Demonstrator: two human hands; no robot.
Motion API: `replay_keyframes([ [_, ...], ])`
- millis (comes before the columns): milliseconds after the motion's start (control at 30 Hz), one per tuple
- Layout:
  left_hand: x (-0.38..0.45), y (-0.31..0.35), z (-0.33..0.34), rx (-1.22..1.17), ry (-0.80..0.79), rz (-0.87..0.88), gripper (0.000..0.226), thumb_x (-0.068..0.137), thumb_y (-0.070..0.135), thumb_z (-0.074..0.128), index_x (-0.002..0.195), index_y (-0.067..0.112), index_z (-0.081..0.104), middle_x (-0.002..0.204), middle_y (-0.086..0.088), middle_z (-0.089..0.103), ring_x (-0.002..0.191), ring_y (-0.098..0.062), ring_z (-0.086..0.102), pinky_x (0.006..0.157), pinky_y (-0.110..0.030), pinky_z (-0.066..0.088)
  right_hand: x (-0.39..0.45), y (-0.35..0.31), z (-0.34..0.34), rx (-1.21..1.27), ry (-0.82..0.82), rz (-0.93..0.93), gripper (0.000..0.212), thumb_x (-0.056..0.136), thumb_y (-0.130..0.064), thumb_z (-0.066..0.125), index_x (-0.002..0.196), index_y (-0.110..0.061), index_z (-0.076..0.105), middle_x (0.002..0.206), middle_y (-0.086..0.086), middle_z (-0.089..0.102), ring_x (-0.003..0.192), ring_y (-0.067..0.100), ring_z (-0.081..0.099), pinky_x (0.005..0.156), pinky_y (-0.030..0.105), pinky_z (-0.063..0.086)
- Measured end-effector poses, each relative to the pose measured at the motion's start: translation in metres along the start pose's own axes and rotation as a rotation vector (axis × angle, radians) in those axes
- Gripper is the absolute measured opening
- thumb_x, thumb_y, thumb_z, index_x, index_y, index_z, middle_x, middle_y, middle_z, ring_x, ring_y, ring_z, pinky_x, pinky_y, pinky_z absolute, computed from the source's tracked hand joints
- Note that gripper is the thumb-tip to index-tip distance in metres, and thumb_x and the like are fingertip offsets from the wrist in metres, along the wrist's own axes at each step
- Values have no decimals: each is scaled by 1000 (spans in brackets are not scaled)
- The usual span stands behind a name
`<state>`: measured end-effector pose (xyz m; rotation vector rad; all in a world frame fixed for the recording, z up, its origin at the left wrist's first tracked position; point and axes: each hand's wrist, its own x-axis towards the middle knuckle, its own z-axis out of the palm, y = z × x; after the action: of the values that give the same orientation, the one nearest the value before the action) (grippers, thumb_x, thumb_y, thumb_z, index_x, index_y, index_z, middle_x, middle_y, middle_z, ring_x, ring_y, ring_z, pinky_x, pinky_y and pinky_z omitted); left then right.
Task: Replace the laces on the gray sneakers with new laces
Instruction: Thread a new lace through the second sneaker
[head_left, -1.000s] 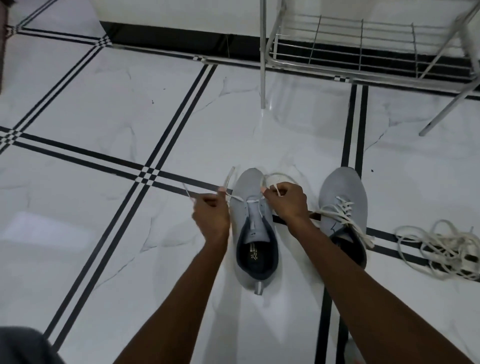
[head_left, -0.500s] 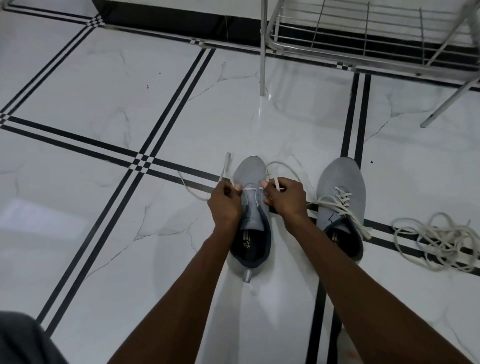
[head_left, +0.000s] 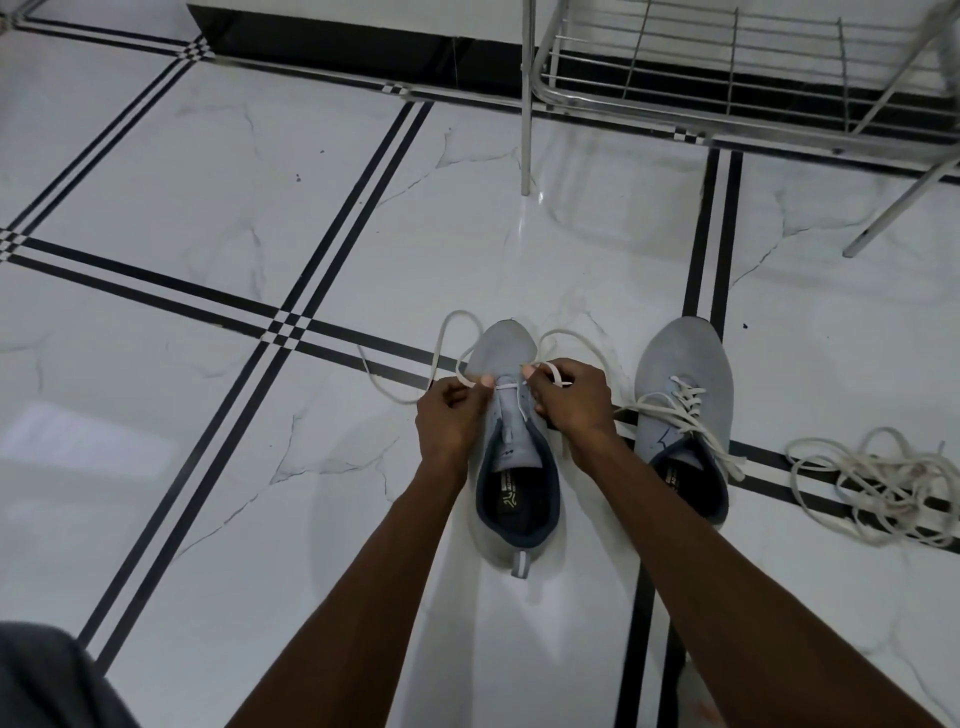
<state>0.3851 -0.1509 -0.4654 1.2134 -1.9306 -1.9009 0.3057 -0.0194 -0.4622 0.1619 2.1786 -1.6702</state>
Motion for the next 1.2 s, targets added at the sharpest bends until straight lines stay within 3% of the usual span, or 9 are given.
replay_keyframes([
  [167,-2,0,5,95,97,38,23,93,31,73,92,8,70,88,-3,74,85,-16,70,81,-32,55,-2,2,0,64,-22,25,19,85,-32,77,81,-13,75,67,1,66,57,12,60,61,29,55],
  [333,-2,0,4,139,64,58,19,100,27,65,100,8,67,92,-1,72,87,-16,68,73,-20,50,-4,1,0,77,-24,47,22,86,-32,76,80,-11,75,66,2,64,57,13,58,61,32,55],
  [467,4,4,0,51,2,47,19,93,29,73,96,10,70,93,-5,75,90,-20,70,85,-34,56,-2,-5,-5,-13,-40,55,21,84,-32,78,86,-11,73,68,4,71,59,14,63,58,31,53],
  [567,6,18,-2,0,-19,58,22,98,33,66,94,11,69,92,-2,72,82,-14,62,79,-31,51,-1,-18,-7,-30,-102,93,28,81,-39,79,94,-16,73,77,4,75,66,14,70,60,31,56],
  [700,10,43,-2,-61,-46,77,22,104,31,56,103,12,69,94,2,73,86,-7,63,79,-25,47,2,-41,-13,-33,-128,20,11,93,-25,69,96,-15,74,90,5,76,74,13,71,73,33,58],
  [833,13,50,-3,-70,-64,69,22,104,28,58,107,8,66,90,1,73,80,-5,65,78,-26,46,7,-42,-24,-276,75,-230,26,94,-20,67,118,-10,67,113,1,67,103,14,61,88,22,44],
  [967,13,43,-3,-48,-24,41,14,102,28,62,95,17,67,93,-1,73,89,-14,64,86,-39,51,-7,-33,-29,-397,295,-378,9,89,-21,72,94,-14,69,102,4,60,94,15,56,81,22,39],
  [1100,6,35,-2,-55,-19,33,17,101,30,62,90,20,69,90,0,73,90,-15,64,90,-39,53,-17,-23,-18,-404,118,-261,31,89,-34,72,62,-19,69,58,-9,63,58,4,60,58,19,40],
  [1200,3,36,0,-72,-30,39,22,104,30,58,96,14,71,89,0,73,89,-14,66,88,-33,53,-15,-16,-3,-346,74,-94,33,85,-45,73,61,-23,68,59,-10,65,61,6,62,57,23,44],
])
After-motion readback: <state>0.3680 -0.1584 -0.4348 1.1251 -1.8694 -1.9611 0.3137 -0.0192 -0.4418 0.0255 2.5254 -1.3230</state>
